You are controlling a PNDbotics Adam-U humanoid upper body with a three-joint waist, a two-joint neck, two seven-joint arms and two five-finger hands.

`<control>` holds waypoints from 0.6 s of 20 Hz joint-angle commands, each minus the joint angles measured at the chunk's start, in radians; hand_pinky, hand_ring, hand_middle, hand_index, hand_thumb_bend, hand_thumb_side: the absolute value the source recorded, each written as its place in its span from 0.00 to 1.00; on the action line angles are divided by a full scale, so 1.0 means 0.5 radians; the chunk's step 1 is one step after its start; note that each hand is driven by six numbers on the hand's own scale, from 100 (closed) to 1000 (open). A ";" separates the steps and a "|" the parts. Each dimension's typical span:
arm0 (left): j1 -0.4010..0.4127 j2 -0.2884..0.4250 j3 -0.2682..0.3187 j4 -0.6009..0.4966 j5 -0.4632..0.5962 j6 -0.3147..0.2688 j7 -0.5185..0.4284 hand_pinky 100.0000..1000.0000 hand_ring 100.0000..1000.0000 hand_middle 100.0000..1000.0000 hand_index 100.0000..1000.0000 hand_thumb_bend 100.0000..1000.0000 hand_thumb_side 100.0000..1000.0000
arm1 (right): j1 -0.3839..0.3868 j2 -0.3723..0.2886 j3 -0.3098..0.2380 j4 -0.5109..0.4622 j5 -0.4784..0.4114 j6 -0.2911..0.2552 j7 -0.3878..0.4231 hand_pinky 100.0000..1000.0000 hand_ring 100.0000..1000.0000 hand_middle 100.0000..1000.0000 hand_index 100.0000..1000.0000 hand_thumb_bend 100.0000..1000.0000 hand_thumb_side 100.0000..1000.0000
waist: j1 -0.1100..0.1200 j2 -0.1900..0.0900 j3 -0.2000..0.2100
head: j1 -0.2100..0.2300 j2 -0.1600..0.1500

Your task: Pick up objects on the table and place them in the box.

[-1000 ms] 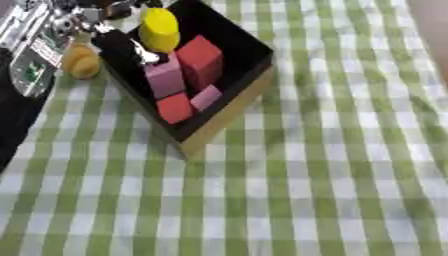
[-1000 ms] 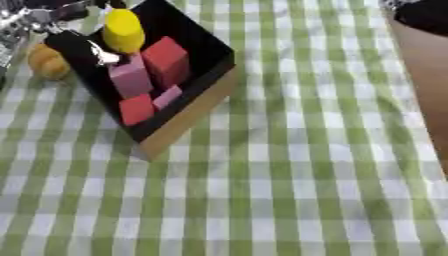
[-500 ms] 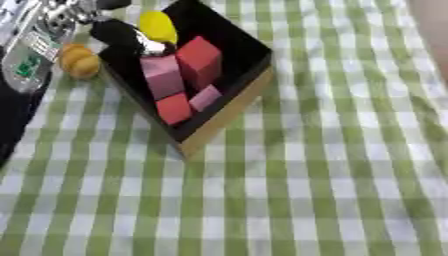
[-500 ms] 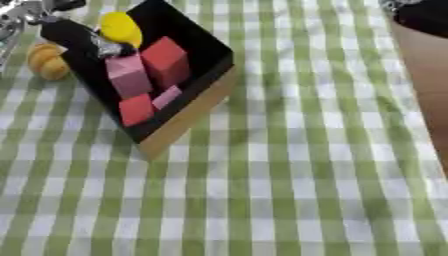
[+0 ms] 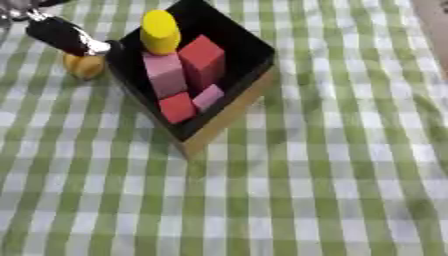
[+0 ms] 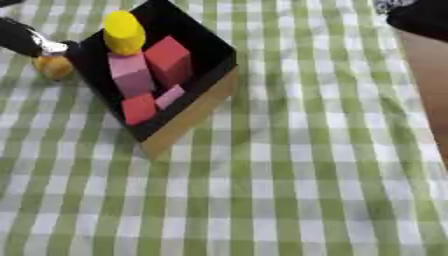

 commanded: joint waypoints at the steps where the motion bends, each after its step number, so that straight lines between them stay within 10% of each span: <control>1: -0.002 0.136 0.077 -0.031 0.024 0.039 0.008 0.90 0.87 0.83 0.93 0.46 0.44 | -0.016 -0.061 -0.032 -0.030 -0.002 -0.002 -0.012 0.76 0.66 0.55 0.83 0.00 0.47 | -0.011 -0.060 0.009 | -0.010 0.007; 12: -0.007 0.132 0.101 0.136 0.013 0.025 -0.031 0.90 0.87 0.84 0.91 0.47 0.27 | -0.016 -0.064 -0.043 -0.030 0.005 -0.003 -0.030 0.77 0.66 0.55 0.83 0.00 0.46 | -0.065 -0.030 0.020 | 0.039 -0.051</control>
